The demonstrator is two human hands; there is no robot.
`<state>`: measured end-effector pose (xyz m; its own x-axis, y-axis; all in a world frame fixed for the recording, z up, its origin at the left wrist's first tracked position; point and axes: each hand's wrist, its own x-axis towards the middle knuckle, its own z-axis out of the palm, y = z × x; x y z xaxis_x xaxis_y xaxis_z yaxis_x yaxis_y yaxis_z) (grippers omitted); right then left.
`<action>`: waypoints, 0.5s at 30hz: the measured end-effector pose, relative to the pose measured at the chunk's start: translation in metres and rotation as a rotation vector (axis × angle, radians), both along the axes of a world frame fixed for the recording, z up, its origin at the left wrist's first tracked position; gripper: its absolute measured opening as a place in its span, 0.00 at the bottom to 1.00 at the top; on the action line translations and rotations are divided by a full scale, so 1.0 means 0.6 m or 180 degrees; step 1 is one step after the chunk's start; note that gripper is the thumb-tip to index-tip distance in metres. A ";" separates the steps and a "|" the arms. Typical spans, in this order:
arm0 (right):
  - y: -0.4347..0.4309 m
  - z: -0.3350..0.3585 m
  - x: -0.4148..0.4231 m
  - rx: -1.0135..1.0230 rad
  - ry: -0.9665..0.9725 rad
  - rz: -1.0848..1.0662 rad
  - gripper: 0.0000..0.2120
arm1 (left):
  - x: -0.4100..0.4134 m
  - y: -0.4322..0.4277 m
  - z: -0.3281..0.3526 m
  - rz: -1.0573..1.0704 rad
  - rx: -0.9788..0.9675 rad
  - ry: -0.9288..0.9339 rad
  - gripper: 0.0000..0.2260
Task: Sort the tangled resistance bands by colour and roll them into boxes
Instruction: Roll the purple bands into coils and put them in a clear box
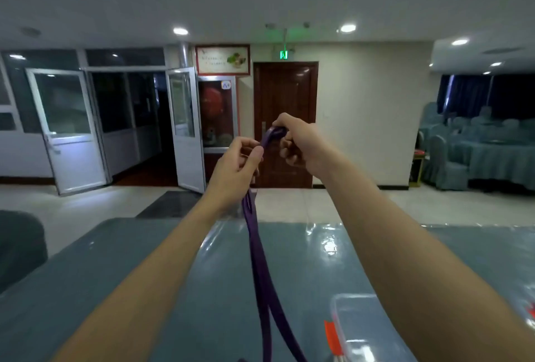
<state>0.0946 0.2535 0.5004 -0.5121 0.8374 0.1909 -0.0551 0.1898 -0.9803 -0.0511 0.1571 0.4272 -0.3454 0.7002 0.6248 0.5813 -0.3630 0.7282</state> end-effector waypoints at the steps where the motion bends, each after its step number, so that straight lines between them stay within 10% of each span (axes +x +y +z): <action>1: 0.003 0.031 0.009 0.0001 0.0140 0.0021 0.12 | -0.002 0.000 0.041 -0.0113 -0.0005 0.0114 0.08; 9: 0.008 0.173 0.072 -0.0161 0.0725 0.0331 0.10 | -0.003 -0.013 0.241 -0.0748 0.0207 0.0233 0.13; 15: 0.000 0.116 0.101 -0.0417 0.0659 0.0430 0.08 | -0.011 -0.003 0.236 -0.1080 -0.0788 0.1445 0.12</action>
<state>0.1551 0.2537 0.5698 -0.5823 0.7886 0.1976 -0.2729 0.0394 -0.9612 -0.0575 0.1552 0.5685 0.1843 0.8675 0.4621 0.7346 -0.4339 0.5216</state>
